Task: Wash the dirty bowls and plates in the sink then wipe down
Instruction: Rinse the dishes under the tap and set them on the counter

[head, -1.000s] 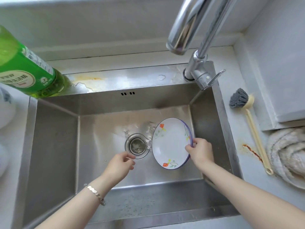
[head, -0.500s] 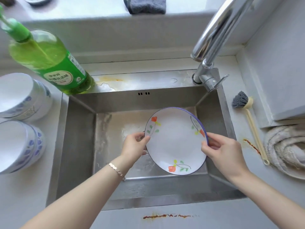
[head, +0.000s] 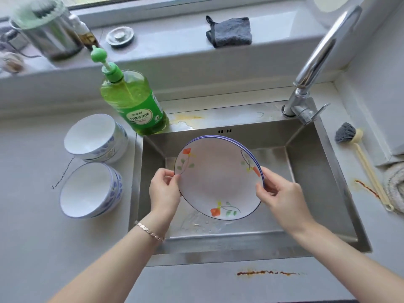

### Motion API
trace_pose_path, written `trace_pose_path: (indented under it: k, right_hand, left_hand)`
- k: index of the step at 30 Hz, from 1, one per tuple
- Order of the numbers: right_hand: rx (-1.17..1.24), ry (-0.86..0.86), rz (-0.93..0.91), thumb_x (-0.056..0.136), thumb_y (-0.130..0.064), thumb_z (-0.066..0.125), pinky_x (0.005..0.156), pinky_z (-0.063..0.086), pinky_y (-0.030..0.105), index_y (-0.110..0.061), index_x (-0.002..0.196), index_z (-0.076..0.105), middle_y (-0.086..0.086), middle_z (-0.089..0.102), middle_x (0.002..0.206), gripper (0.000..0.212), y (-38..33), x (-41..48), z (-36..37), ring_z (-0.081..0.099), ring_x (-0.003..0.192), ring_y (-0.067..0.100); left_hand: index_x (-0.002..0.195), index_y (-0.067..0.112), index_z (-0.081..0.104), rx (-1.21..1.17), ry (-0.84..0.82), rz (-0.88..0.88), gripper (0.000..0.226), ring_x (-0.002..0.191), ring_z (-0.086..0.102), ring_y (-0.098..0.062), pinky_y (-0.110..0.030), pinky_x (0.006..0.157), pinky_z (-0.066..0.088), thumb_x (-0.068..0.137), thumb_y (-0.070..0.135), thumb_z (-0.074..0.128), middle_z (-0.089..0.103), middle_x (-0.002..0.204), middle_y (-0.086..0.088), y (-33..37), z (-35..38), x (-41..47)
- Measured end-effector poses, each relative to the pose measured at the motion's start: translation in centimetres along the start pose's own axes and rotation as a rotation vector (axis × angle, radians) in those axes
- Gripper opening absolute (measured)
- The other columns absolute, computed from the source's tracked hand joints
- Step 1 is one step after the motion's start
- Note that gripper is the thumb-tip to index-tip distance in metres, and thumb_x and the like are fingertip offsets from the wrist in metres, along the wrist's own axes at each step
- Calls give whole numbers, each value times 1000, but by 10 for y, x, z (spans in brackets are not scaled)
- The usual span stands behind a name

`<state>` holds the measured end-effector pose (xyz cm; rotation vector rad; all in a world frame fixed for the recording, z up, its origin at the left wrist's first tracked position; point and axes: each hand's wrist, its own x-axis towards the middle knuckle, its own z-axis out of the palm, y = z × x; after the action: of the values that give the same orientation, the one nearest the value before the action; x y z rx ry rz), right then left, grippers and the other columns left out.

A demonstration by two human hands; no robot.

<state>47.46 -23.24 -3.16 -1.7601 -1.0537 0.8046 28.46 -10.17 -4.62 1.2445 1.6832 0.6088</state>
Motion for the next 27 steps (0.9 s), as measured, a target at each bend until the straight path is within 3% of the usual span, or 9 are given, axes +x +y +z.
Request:
trace_pose_path:
  k: [2, 4, 7, 10, 13, 16, 20, 24, 27]
  right_hand:
    - [-17, 12, -49, 87, 5, 56, 68, 37, 1, -15, 121, 59, -33, 60, 67, 40, -3, -1, 9, 56, 63, -8]
    - [-15, 54, -124, 88, 2, 57, 66, 37, 0, -17, 125, 55, -35, 61, 74, 42, -8, -3, 14, 57, 67, -9]
    - [6, 120, -209, 89, -5, 56, 78, 43, 3, -20, 129, 50, -36, 63, 96, 44, -13, -1, 17, 60, 83, -12]
    - [17, 168, -281, 89, -6, 57, 83, 42, 3, -14, 131, 48, -39, 60, 102, 44, -19, 7, 14, 58, 90, -15]
    - [32, 208, -375, 90, -29, 55, 86, 42, 5, -4, 131, 48, -39, 58, 109, 49, -32, 14, 5, 57, 95, -15]
    - [10, 245, -441, 92, -40, 50, 86, 42, 4, -7, 129, 47, -41, 56, 109, 50, -46, 18, -3, 55, 93, -19]
    - [-15, 267, -491, 92, -30, 50, 80, 39, 0, 1, 127, 48, -43, 55, 99, 46, -55, 19, -9, 54, 80, -21]
    - [-24, 246, -493, 90, -26, 51, 80, 41, 3, -11, 127, 50, -37, 59, 97, 40, -59, 15, -13, 52, 78, -18]
    - [51, 129, -340, 85, -30, 54, 68, 41, 9, -29, 118, 63, -11, 63, 77, 34, -59, 10, -11, 45, 63, -2]
  left_hand:
    - [71, 22, 53, -34, 12, 62, 19, 77, 64, -36, -54, 74, 54, 87, 17, 62, 65, 76, -13, 3, -14, 1]
    - [68, 27, 54, -69, 29, 144, 18, 78, 64, -39, -57, 75, 53, 84, 24, 61, 66, 75, -13, 7, -26, 2]
    - [68, 33, 54, -144, 58, 292, 19, 75, 61, -32, -59, 78, 51, 84, 24, 57, 64, 76, -12, 27, -39, 0]
    - [67, 39, 55, -225, 60, 388, 20, 74, 56, -24, -60, 79, 50, 81, 26, 55, 62, 76, -11, 50, -45, -1]
    - [65, 44, 57, -272, 57, 426, 25, 77, 58, -25, -61, 80, 50, 81, 25, 55, 62, 76, -5, 63, -48, -3]
    - [66, 45, 57, -298, 58, 454, 26, 79, 59, -26, -61, 80, 50, 81, 24, 55, 63, 76, -3, 69, -50, -5]
    - [67, 46, 56, -317, 51, 487, 27, 79, 58, -26, -62, 81, 48, 82, 24, 55, 62, 78, -7, 74, -52, -9]
    - [67, 45, 54, -280, 38, 501, 24, 79, 59, -33, -60, 80, 49, 82, 26, 55, 61, 81, -13, 69, -55, -9]
    - [70, 35, 50, -123, 9, 458, 21, 80, 60, -32, -49, 78, 52, 86, 24, 56, 60, 82, -12, 57, -58, -8]
